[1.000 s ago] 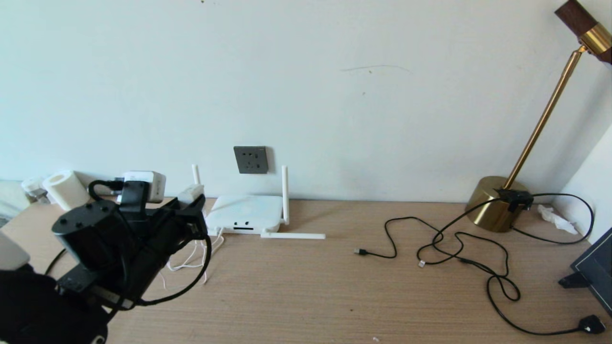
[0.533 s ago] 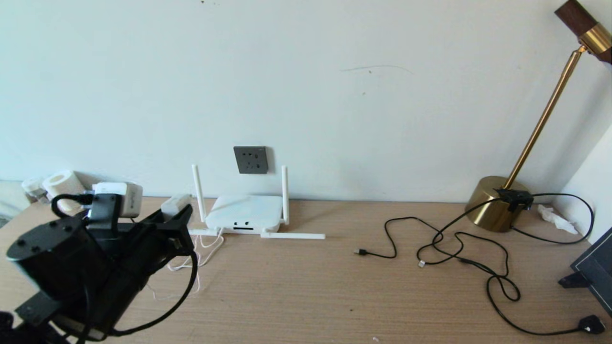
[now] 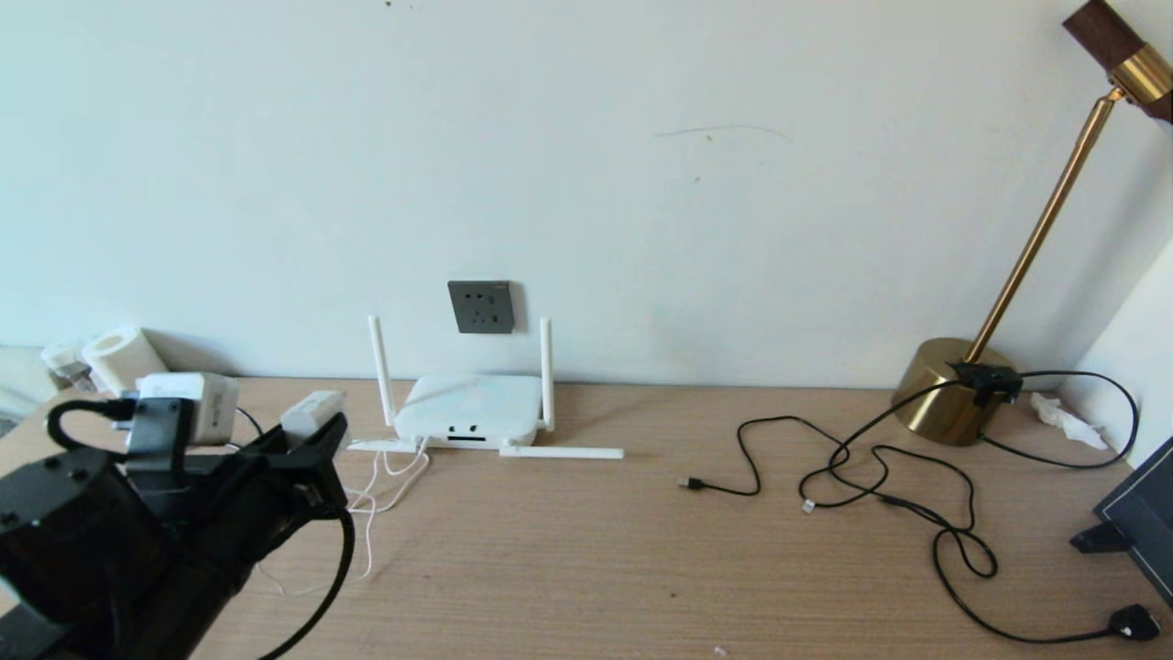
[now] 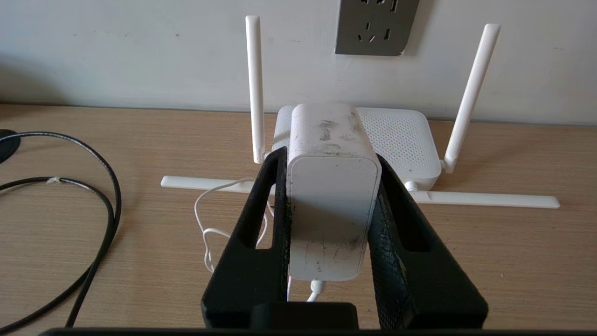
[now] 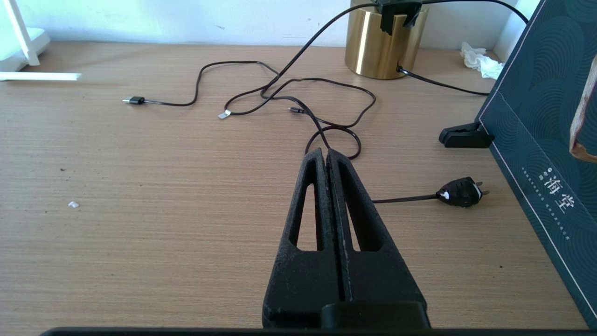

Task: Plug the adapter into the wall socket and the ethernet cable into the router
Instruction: Plug plug into socket

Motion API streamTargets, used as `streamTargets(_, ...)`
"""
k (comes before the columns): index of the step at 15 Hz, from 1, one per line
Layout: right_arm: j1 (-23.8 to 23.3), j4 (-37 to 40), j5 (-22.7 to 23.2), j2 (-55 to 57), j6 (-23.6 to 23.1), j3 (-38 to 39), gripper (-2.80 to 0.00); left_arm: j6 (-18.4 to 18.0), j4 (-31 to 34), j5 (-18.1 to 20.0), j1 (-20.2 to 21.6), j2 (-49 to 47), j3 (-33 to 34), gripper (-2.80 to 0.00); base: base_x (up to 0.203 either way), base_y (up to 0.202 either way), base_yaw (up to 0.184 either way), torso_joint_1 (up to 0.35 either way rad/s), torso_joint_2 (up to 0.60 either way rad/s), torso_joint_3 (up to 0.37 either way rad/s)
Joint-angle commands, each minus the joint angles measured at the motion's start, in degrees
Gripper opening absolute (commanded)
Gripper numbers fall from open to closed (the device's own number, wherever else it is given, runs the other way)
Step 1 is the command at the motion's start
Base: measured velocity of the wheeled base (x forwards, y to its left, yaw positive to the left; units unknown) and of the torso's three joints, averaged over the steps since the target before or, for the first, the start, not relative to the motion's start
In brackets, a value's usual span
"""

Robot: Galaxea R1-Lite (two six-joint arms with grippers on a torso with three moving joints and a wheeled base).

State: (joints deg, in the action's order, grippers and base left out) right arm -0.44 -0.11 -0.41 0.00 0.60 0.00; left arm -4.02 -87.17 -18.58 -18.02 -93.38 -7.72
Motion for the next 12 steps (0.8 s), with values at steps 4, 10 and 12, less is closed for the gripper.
streamTargets(4, 0.0, -0.06, -0.02, 0.08, 0.02, 0.0, -2.8, 0.15, -0.49, 0.19, 0.0, -1.85, -0.03, -2.8, 0.0, 0.0, 0.0, 0.0, 0.0, 0.0)
streamTargets(10, 0.0, -0.04, -0.02, 0.09, 0.02, 0.0, -2.8, -0.05, -0.49, -0.27, -7.57, -5.51, -0.75, -2.8, 0.0, 0.0, 0.0, 0.0, 0.0, 0.0)
streamTargets(12, 0.0, 0.02, -0.02, 0.09, 0.02, 0.0, -2.8, -0.19, -0.49, -0.07, -11.83, -5.89, -0.42, -2.8, 0.0, 0.0, 0.0, 0.0, 0.0, 0.0)
